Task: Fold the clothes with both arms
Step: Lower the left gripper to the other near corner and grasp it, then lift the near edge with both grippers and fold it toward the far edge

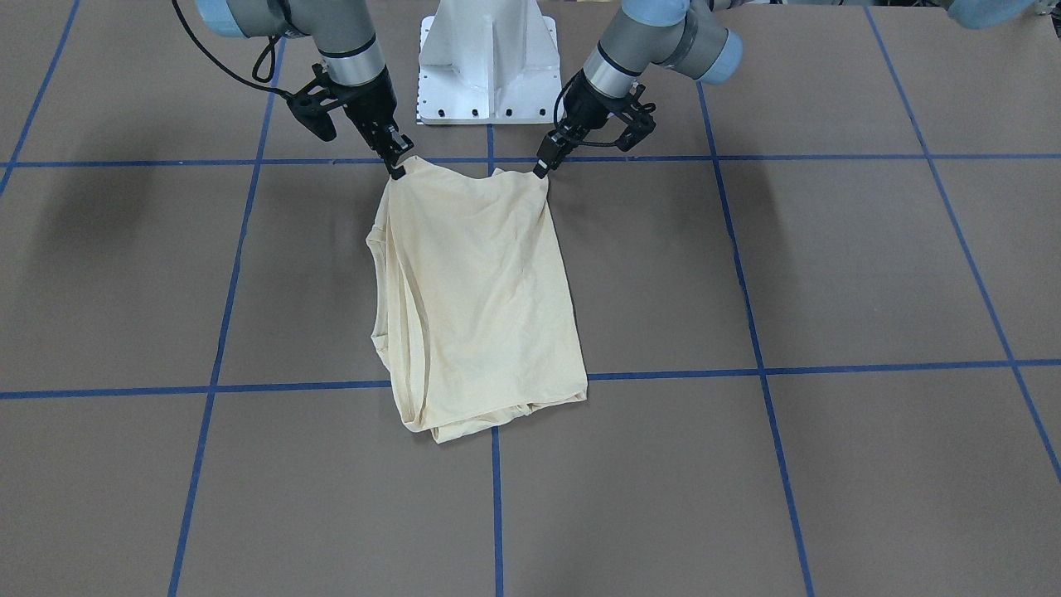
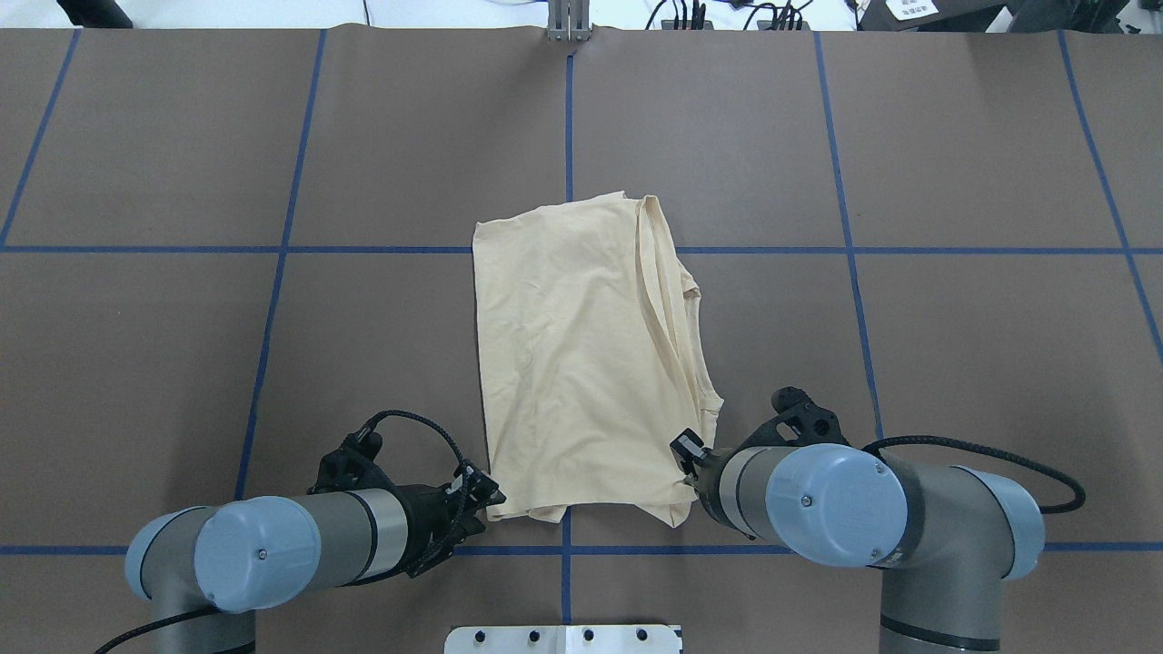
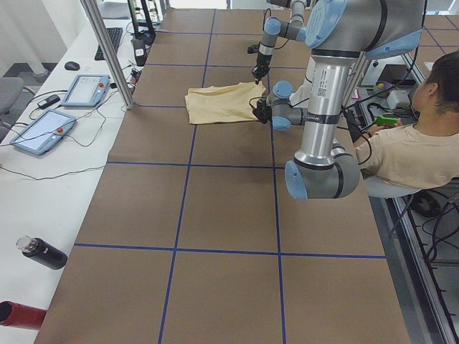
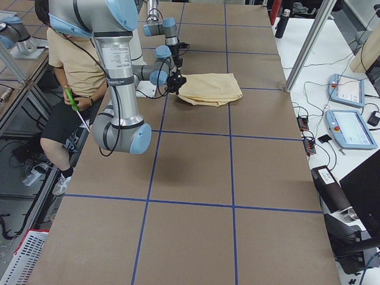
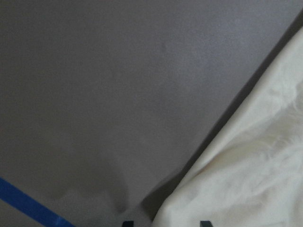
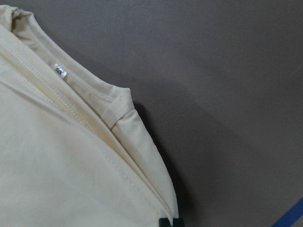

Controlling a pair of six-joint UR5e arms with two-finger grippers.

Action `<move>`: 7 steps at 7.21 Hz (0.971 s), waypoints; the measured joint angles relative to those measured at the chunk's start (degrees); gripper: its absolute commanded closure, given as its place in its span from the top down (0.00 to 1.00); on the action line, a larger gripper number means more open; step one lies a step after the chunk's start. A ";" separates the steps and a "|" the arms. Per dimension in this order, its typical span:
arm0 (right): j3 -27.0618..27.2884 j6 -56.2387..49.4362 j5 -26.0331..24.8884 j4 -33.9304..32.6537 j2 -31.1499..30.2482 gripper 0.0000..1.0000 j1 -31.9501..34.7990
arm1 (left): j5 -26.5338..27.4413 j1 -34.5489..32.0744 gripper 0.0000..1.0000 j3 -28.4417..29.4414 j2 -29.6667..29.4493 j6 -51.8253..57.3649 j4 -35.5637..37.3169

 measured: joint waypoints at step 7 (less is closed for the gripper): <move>2.25 0.03 0.36 0.00 -1.02 0.00 0.05 | -0.25 0.25 0.00 -4.57 1.57 -0.49 0.03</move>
